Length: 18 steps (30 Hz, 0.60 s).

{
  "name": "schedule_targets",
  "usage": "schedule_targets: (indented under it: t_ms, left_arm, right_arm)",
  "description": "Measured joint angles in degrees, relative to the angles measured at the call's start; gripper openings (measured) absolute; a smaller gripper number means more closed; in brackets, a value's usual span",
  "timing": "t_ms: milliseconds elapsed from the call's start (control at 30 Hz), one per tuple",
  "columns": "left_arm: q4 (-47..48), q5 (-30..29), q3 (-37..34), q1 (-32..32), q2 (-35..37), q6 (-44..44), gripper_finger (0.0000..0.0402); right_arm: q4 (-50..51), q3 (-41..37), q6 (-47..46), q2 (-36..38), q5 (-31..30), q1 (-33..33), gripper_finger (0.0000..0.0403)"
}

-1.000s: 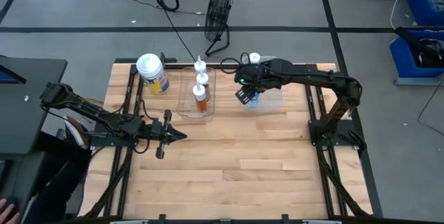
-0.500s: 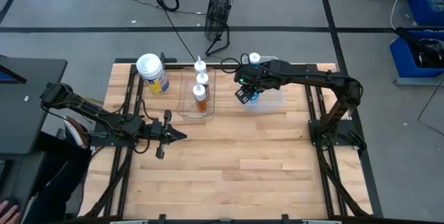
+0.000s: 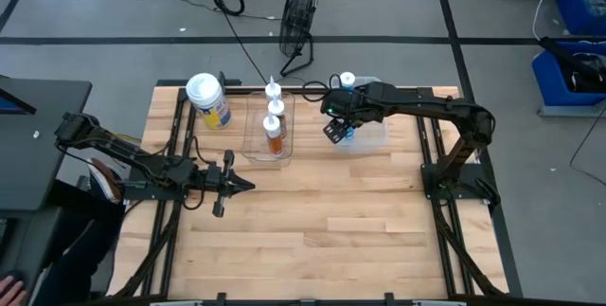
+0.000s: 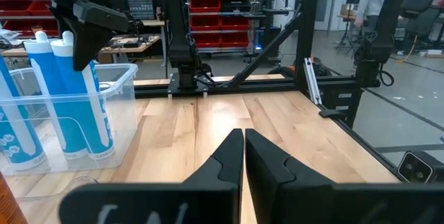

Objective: Pick & place silicon tubes, Sealant and Lysol wipes
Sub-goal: Put the blue sealant into the right transparent bin, then return to Home Position

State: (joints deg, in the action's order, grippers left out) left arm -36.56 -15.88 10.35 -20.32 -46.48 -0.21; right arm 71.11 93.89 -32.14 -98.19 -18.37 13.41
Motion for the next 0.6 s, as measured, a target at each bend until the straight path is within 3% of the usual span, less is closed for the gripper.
schedule_targets:
  t_ms: [200,600]
  left_arm:
    - [0.0,0.0,0.0,0.0,0.0,0.0,0.0018]
    - [-0.1,0.0,0.0,0.0,0.0,0.0,0.0018]
  right_arm:
    - [0.3,0.0,0.3,0.1,0.0,0.0,0.0322]
    - [5.7,6.1,-0.2,1.3,-1.1,0.7,0.0318]
